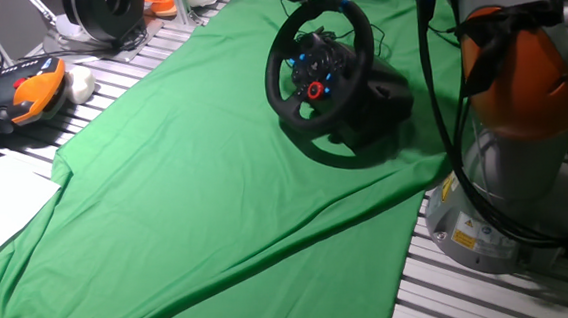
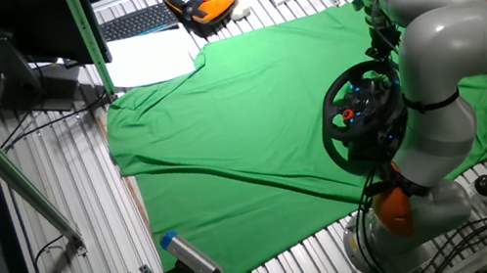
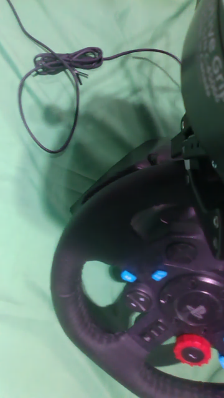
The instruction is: Rotate the steering wheel 90 degrees clockwise
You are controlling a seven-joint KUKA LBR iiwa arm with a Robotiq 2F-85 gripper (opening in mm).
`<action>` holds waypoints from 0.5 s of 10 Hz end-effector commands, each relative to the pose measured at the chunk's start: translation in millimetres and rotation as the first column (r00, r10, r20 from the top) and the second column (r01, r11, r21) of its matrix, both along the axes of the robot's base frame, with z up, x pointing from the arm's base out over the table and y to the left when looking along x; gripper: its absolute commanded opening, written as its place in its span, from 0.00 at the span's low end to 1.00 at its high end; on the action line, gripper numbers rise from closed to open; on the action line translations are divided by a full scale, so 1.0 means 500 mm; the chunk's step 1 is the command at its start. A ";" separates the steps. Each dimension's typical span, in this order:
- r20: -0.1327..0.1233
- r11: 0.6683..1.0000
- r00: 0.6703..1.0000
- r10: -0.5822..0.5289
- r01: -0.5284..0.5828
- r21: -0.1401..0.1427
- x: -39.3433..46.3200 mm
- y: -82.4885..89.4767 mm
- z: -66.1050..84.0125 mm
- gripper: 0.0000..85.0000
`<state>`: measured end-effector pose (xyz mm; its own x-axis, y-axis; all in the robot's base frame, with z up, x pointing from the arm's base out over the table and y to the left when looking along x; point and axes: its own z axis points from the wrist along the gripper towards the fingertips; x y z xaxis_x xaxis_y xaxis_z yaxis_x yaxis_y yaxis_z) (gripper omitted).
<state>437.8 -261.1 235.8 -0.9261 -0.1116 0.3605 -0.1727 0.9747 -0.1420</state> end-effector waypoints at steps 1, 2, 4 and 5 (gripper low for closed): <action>-0.002 1.000 1.000 0.000 0.000 -0.002 -0.004 0.000 0.005 0.00; -0.006 1.000 1.000 -0.003 0.003 -0.004 -0.009 0.001 0.010 0.00; -0.008 1.000 1.000 -0.009 0.009 -0.006 -0.020 0.009 0.017 0.00; -0.006 1.000 1.000 -0.016 0.016 -0.012 -0.028 0.015 0.021 0.00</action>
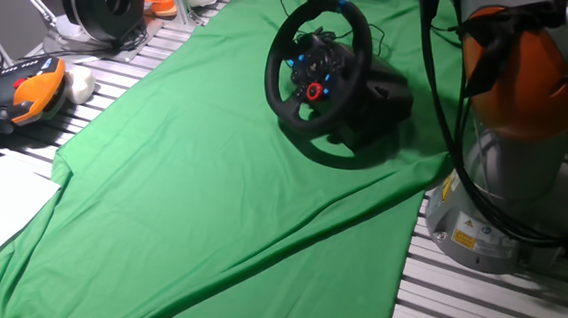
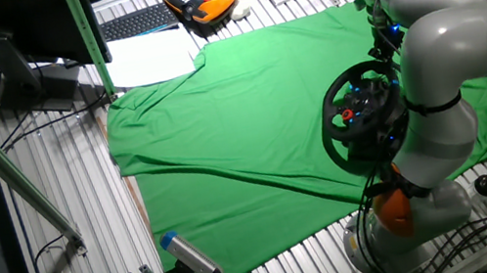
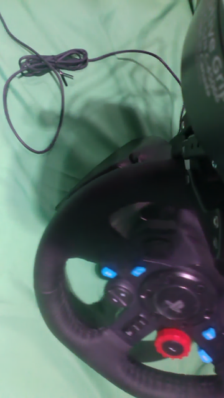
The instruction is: Rotate the steering wheel 90 degrees clockwise
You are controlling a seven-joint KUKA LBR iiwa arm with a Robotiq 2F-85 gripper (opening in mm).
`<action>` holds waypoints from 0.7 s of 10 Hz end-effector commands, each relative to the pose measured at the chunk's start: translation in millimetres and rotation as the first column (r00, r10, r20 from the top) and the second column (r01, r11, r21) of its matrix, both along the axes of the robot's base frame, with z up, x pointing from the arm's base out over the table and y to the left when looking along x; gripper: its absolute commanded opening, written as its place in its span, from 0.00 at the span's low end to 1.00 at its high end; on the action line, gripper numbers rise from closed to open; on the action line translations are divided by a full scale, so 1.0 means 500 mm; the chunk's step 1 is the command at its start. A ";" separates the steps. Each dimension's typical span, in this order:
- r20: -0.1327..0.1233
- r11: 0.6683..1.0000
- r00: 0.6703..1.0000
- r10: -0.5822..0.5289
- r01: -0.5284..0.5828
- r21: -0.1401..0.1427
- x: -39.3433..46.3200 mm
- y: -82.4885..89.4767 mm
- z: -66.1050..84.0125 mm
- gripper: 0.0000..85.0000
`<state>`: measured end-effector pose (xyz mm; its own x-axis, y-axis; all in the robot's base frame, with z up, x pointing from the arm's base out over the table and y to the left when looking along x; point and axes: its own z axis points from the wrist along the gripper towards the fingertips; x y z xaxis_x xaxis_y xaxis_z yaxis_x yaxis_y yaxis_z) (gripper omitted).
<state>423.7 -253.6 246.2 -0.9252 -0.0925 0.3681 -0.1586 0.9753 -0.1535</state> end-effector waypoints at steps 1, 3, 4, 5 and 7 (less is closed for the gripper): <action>-0.003 1.000 1.000 -0.001 0.001 -0.005 -0.007 0.003 0.005 0.00; -0.003 1.000 1.000 -0.012 0.012 -0.014 -0.021 0.010 0.014 0.00; -0.001 1.000 1.000 -0.020 0.020 -0.018 -0.029 0.016 0.017 0.00; 0.000 0.999 1.000 -0.027 0.027 -0.023 -0.039 0.019 0.020 0.00; 0.001 0.999 0.999 -0.035 0.035 -0.039 -0.060 0.024 0.032 0.00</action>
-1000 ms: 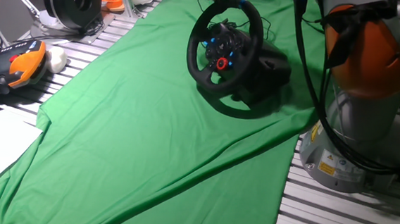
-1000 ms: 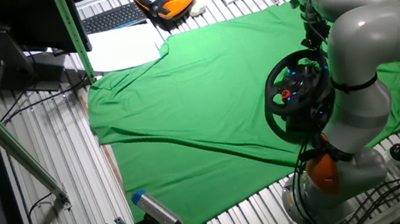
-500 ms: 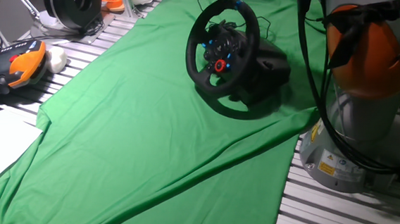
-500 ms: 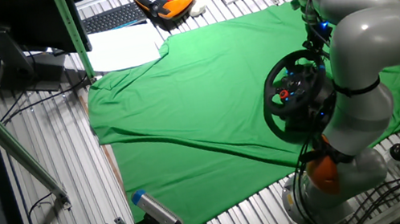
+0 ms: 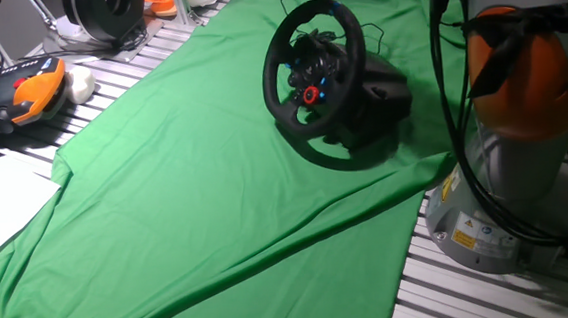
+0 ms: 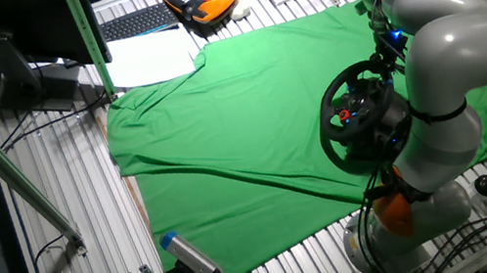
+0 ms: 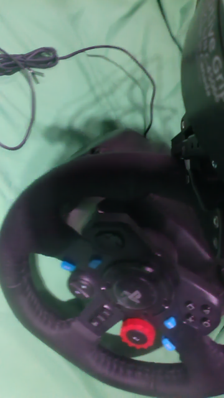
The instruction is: Rotate the steering wheel 90 degrees clockwise
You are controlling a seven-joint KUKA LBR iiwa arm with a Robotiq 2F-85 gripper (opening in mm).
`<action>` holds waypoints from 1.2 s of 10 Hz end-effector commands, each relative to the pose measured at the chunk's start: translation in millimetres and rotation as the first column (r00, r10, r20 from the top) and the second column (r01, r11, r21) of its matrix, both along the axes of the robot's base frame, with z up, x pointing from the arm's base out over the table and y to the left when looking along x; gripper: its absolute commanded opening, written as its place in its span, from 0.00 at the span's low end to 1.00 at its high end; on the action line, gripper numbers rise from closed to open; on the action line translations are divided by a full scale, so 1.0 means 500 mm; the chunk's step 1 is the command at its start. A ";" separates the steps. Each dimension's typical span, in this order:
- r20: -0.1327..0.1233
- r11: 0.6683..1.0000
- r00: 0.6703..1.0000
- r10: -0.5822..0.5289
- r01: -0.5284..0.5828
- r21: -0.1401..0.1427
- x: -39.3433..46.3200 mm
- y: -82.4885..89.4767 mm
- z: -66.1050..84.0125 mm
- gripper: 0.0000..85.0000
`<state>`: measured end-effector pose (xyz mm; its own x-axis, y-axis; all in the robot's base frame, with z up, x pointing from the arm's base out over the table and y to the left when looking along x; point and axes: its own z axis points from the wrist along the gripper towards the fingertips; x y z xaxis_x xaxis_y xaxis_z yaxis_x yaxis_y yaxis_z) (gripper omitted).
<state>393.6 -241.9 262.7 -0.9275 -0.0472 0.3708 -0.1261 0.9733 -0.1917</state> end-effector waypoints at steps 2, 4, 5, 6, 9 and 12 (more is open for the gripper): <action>-0.016 1.000 1.000 0.002 -0.002 0.024 0.011 -0.019 0.012 0.00; 0.003 0.999 1.000 -0.001 0.001 0.038 0.027 -0.040 0.011 0.20; 0.008 0.999 1.000 -0.009 0.008 0.038 0.029 -0.046 0.012 0.40; 0.008 0.998 1.000 -0.028 0.027 0.051 0.029 -0.046 0.012 0.40; 0.031 0.991 0.994 -0.100 0.097 0.093 0.042 -0.042 0.003 0.40; 0.028 0.988 0.994 -0.109 0.105 0.116 0.046 -0.050 0.001 0.40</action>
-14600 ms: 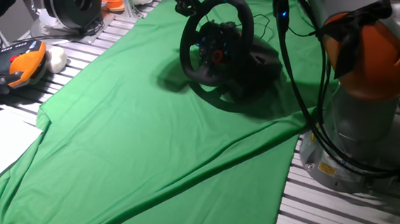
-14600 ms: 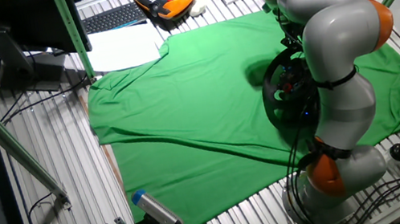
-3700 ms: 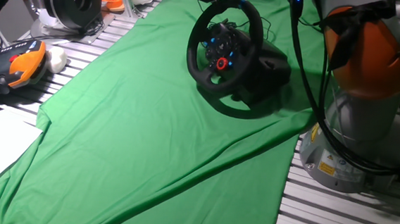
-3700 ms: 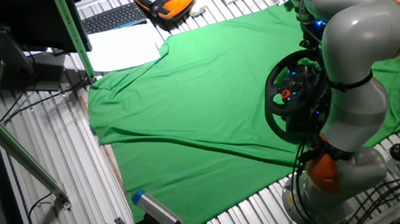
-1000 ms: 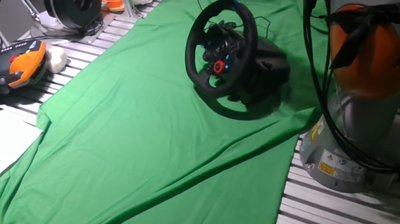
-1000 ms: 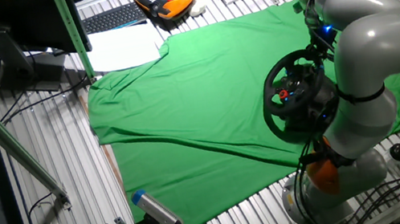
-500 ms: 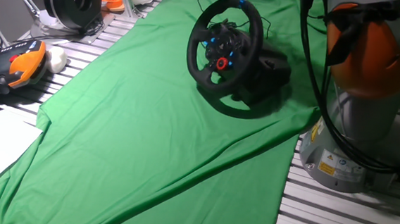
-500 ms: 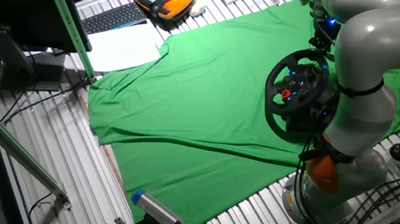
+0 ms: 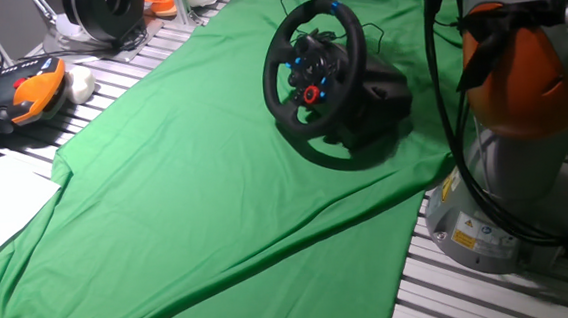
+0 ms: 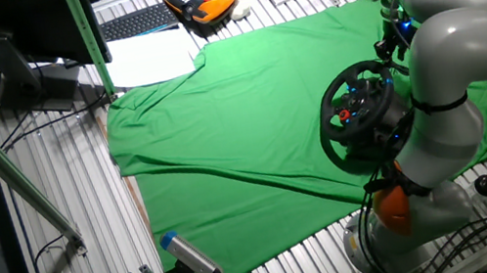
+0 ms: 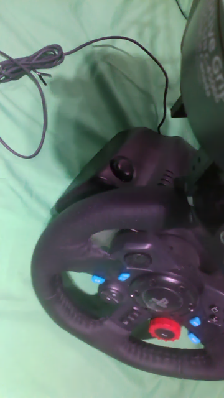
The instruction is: Rotate the steering wheel 90 degrees clockwise
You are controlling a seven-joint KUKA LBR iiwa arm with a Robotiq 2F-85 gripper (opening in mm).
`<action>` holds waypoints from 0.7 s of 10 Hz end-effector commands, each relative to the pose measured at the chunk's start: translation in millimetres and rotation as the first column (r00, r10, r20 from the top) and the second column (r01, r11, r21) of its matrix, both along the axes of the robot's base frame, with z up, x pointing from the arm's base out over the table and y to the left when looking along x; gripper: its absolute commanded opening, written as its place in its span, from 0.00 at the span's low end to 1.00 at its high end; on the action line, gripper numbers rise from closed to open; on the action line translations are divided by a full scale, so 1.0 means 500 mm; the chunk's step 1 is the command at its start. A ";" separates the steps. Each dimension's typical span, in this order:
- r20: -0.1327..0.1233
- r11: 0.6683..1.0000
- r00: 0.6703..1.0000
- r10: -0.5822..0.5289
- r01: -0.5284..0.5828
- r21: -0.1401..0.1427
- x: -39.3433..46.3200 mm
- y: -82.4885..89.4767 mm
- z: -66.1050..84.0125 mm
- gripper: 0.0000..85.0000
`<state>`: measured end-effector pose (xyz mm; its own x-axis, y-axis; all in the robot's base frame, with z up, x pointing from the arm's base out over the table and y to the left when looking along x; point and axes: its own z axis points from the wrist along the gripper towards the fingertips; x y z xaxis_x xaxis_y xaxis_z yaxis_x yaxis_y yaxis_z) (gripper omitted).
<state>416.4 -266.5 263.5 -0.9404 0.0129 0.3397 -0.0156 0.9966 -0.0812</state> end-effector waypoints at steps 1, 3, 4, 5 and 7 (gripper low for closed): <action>-0.007 1.000 1.000 0.002 -0.002 0.001 -0.001 0.001 0.000 0.40; -0.016 1.000 1.000 0.012 -0.012 0.007 -0.001 0.001 -0.001 0.40; -0.008 1.000 1.000 0.029 -0.029 0.005 -0.001 0.001 -0.001 0.40; -0.001 0.999 0.999 0.051 -0.051 0.009 -0.001 0.001 -0.001 0.00; 0.049 0.994 0.992 0.113 -0.113 -0.015 -0.001 0.001 -0.001 0.00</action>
<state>416.3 -266.2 263.0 -0.9500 -0.0917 0.2984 -0.1255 0.9874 -0.0960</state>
